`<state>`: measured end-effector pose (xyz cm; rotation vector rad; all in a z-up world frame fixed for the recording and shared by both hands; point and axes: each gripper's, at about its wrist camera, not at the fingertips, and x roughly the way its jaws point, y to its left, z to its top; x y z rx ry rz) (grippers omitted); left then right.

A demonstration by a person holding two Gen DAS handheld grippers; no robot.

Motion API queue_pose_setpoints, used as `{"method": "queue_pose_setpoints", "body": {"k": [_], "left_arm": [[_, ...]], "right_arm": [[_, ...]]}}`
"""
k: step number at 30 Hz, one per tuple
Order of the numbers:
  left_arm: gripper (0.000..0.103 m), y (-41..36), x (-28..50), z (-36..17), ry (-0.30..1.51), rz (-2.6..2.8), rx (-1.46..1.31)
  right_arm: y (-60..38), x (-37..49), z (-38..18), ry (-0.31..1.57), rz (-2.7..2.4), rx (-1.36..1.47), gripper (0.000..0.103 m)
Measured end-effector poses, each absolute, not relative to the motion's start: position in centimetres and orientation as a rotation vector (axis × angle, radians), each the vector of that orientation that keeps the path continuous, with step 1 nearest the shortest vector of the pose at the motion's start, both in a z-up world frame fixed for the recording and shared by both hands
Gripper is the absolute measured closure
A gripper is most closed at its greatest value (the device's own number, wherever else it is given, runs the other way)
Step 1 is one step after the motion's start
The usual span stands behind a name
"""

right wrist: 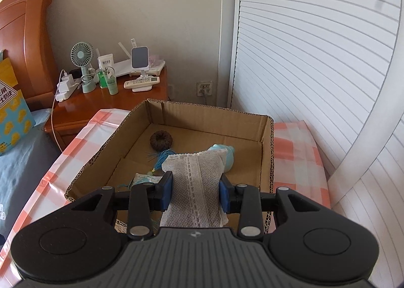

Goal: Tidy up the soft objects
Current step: 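Lower the grey pouch into the box and open the right gripper, then move both grippers back over the remaining cloths and masks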

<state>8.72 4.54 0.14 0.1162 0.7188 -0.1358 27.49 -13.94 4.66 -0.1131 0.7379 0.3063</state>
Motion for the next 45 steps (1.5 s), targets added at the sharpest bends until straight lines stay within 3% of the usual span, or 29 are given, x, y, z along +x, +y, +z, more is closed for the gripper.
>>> {"method": "queue_pose_setpoints", "body": {"k": [3, 4, 5, 7, 8, 22, 45], "left_arm": [[0.002, 4.8, 8.9, 0.2, 0.72, -0.129, 0.11], [0.002, 4.8, 8.9, 0.2, 0.721, -0.128, 0.111], [0.002, 4.7, 8.9, 0.1, 0.722, -0.128, 0.112], [0.002, 4.7, 8.9, 0.1, 0.726, -0.131, 0.113], [0.002, 4.7, 8.8, 0.0, 0.727, -0.133, 0.114], [0.002, 4.4, 8.8, -0.1, 0.744, -0.14, 0.125], [0.002, 4.2, 7.6, -0.6, 0.764, -0.161, 0.137]], "right_arm": [[-13.7, 28.5, 4.1, 0.763, 0.306, -0.116, 0.059], [-13.7, 28.5, 4.0, 0.76, 0.291, -0.121, 0.046], [-13.7, 28.7, 4.0, 0.749, 0.27, -0.125, 0.025], [-13.9, 28.8, 4.0, 0.729, 0.243, -0.126, 0.007], [-14.1, 28.7, 4.1, 0.715, 0.237, -0.118, 0.003], [-16.0, 24.8, 4.2, 0.704, 0.212, -0.117, 0.0], [-15.9, 14.0, -3.4, 0.869, 0.299, -0.172, 0.0]]}}
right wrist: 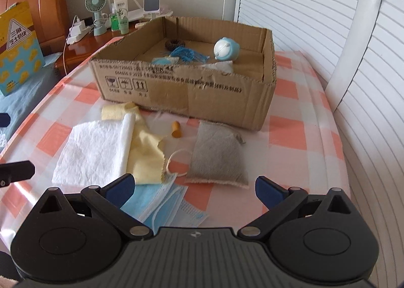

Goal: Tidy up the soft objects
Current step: 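Move both grippers back over the remaining cloths and masks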

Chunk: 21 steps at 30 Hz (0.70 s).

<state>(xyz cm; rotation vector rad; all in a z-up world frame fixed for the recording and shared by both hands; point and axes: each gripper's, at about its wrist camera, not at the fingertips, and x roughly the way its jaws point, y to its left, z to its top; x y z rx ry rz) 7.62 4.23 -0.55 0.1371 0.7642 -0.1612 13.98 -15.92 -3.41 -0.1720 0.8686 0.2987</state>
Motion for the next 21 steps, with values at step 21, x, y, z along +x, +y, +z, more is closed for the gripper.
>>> {"method": "queue_pose_setpoints", "body": {"k": [21], "left_arm": [[0.002, 3.3, 6.8, -0.9, 0.767, -0.238, 0.208]], "right_arm": [[-16.4, 12.0, -6.7, 0.962, 0.243, -0.199, 0.0]]}}
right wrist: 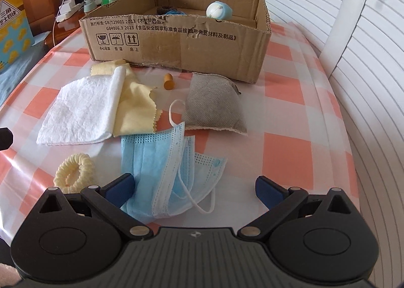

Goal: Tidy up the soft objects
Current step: 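Move both grippers back over the remaining cloths and masks, then grasp the cream knit hair tie with the left gripper while the right grasps the blue face masks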

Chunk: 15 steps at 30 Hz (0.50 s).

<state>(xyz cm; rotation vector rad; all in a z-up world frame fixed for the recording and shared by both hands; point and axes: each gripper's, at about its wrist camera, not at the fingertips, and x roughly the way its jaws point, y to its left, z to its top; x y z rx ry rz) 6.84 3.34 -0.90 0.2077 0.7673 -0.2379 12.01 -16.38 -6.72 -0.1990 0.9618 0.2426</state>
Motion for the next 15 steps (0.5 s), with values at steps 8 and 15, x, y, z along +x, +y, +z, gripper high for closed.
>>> {"method": "queue_pose_setpoints", "body": {"k": [8, 15], "left_arm": [[0.002, 0.9, 6.4, -1.6, 0.758, -0.358, 0.277], [0.011, -1.4, 6.2, -3.1, 0.763, -0.483, 0.326]], "right_arm": [[-17.8, 10.1, -6.8, 0.935, 0.26, -0.202, 0.0], [-18.7, 9.3, -7.0, 0.897, 0.306, -0.203, 0.0]]}}
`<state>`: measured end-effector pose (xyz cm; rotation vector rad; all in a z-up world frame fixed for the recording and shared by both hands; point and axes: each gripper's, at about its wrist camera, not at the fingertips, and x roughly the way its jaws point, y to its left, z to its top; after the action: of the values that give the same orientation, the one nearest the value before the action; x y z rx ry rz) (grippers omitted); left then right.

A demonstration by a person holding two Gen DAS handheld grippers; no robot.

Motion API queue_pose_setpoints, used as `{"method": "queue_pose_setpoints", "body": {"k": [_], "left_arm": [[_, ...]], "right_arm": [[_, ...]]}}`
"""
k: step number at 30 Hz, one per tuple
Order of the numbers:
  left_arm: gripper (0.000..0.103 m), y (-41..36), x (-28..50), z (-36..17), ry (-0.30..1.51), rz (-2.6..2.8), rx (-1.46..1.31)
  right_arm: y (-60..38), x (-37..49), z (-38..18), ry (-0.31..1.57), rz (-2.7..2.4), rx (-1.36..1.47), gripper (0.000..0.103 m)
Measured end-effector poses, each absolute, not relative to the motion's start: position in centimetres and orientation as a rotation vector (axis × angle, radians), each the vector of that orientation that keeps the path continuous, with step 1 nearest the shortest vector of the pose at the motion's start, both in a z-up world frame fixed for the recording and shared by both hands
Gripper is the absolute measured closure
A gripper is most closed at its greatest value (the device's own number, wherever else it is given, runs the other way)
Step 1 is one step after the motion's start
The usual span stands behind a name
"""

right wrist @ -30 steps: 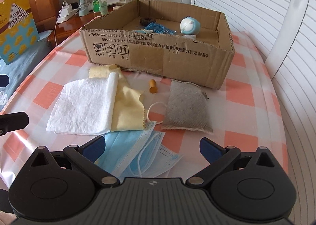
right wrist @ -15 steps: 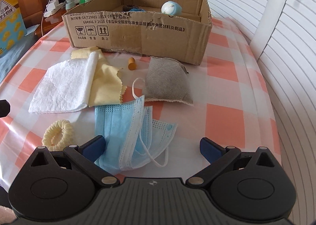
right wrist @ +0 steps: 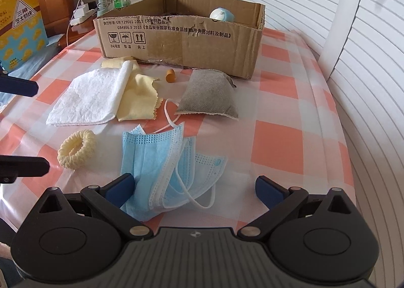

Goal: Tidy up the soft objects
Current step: 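Grasp the cream knit hair tie with the left gripper while the right grasps the blue face masks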

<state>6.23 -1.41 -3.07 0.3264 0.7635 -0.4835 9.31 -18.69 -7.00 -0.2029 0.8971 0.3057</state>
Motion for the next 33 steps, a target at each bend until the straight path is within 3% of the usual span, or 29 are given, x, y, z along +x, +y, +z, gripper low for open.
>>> {"method": "queue_pose_setpoints", "body": {"k": [5, 8, 12, 24, 33], "left_arm": [[0.036, -2.2, 7.0, -4.4, 0.804, -0.537, 0.311], [0.041, -2.5, 7.7, -5.2, 0.821, -0.549, 0.294], [0.065, -2.3, 8.4, -5.7, 0.842, -0.564, 0.226], [0.066, -1.5, 8.3, -5.7, 0.832, -0.546, 0.197], [0.065, -0.9, 8.4, -5.7, 0.828, -0.562, 0.178]], "right_arm": [[-19.1, 8.9, -7.2, 0.869, 0.331, -0.207, 0.0], [-19.4, 8.8, -7.3, 0.852, 0.344, -0.205, 0.0], [-19.5, 8.8, -7.2, 0.839, 0.349, -0.2, 0.0], [-20.4, 7.1, -5.2, 0.868, 0.442, -0.154, 0.001], [-19.8, 6.4, -5.9, 0.915, 0.499, -0.119, 0.009]]}}
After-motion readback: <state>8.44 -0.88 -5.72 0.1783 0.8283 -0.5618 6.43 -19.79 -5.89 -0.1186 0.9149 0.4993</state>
